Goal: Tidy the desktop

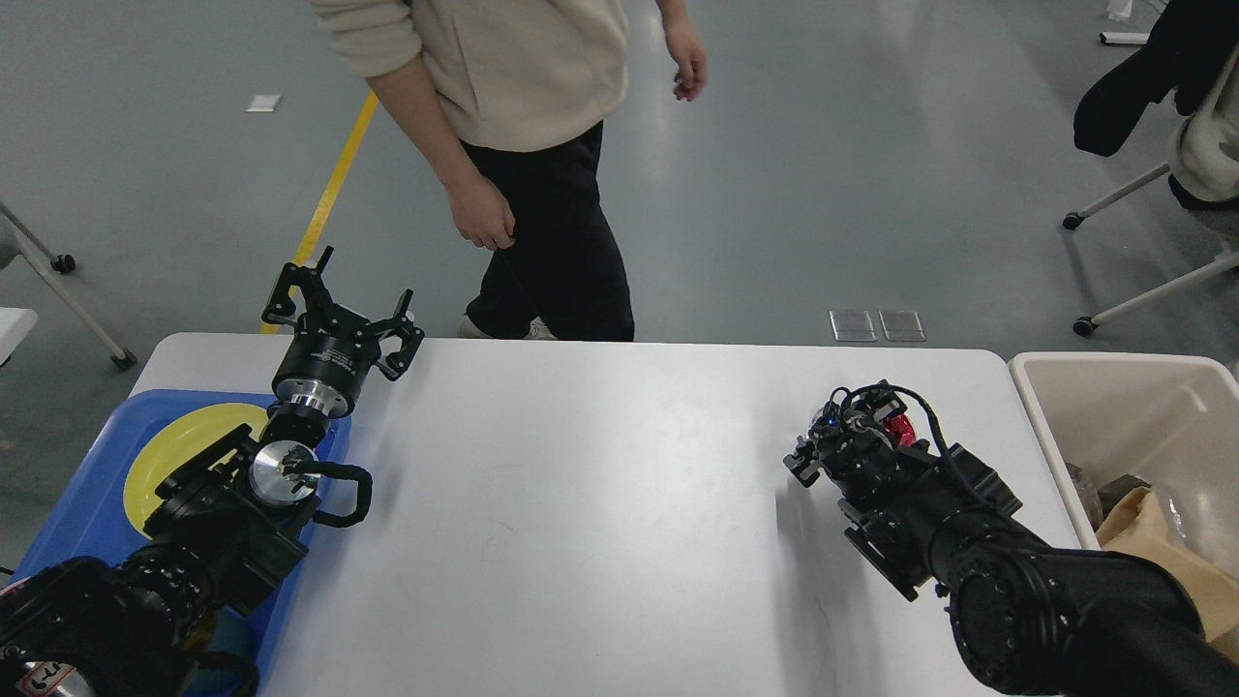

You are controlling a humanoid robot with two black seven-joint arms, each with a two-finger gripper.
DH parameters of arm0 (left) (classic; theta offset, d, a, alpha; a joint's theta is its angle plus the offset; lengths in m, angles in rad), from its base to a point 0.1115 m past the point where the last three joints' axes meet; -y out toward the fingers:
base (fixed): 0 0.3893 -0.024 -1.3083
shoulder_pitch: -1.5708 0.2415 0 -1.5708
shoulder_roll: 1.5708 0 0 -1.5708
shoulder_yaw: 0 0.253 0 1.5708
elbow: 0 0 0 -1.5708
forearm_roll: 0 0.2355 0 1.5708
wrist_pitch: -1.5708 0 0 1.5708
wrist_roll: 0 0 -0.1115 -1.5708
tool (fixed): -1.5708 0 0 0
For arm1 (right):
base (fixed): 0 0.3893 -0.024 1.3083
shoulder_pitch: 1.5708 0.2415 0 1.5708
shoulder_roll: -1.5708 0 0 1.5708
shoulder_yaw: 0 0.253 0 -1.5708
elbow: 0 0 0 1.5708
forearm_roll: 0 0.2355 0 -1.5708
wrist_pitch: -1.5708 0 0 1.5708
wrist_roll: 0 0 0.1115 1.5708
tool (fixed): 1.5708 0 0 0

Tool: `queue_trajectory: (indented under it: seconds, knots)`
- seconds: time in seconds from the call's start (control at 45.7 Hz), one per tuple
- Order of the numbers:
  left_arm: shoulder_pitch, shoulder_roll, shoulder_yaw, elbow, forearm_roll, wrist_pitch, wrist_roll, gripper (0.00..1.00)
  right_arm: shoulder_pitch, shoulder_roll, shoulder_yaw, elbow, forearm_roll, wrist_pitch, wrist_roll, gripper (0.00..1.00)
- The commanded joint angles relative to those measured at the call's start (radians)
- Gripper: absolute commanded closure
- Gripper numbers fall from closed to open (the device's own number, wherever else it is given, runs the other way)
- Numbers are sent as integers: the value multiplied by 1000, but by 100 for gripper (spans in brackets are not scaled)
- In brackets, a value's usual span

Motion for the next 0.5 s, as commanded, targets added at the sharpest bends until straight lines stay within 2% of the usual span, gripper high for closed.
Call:
queue_trajectory:
  seconds: [0.0,0.131,0.153,0.219,0.284,0.481]
  knots:
    - [0,0,0,0,0,0,0,3,0,0,2,6,2,3,0,1]
    - [0,0,2,0,0,0,0,3,-3,0,4,17,7,10,0,5]
    - [0,0,0,0,0,0,0,3,-3,1,4,17,10,12,0,13]
    - [0,0,0,0,0,0,0,3,-3,0,4,17,16,14,0,24]
    - [0,0,0,0,0,0,0,3,-3,1,5,17,16,18,-1,51]
    - [0,0,0,0,0,0,0,3,-2,1,7,20,16,49,-2,87]
